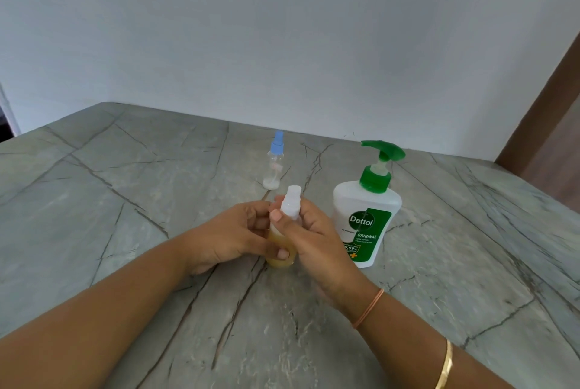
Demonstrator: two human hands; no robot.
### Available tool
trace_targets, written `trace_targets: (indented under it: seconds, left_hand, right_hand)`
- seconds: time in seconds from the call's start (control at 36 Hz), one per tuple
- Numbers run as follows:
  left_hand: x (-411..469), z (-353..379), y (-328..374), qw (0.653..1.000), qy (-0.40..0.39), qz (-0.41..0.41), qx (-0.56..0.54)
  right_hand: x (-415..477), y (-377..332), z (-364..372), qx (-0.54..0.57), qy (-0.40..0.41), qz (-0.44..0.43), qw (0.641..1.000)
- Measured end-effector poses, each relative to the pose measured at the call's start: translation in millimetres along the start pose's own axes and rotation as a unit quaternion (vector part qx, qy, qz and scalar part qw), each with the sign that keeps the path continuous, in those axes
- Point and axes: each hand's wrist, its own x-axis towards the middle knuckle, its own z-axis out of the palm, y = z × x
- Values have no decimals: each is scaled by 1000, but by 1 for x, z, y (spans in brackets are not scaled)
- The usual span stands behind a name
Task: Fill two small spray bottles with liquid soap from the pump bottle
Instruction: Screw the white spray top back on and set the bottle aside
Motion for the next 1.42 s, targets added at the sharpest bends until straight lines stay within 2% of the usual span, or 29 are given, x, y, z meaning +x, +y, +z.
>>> trace_targets:
  seconds: [0.19,0.42,0.58,0.69,0.83,1.0,1.14,1.28,1.42]
  left_hand:
    - [2,3,-3,999,30,1,26]
    - [4,7,-3,992,82,19,96]
    - [3,10,-1,984,104,31,144]
    - [3,11,0,981,107,42,159]
    - [2,8,-1,989,81,36,118]
    - [-1,4,0,1000,10,10,26]
    - [-1,1,0,1000,-29,-2,-7]
    - [-2,-2,0,999,-47,-9,-18]
    - [-1,-2,0,999,-41,-10,-13]
  right_hand:
    - [5,-5,2,-53,-20,-2,998]
    - [7,-1,15,-114,65,-65,989]
    - [8,4,25,-135,135,-71,979]
    - [9,3,26,-141,149,-62,977]
    - [9,-1,17,-98,110,-21,989]
    - [8,-8,5,-29,48,-2,998]
    - [8,-4,0,-11,10,-24,1000]
    - [5,0,-5,-13,-33,-22,999]
    - [7,2,-5,-60,-45,-8,997]
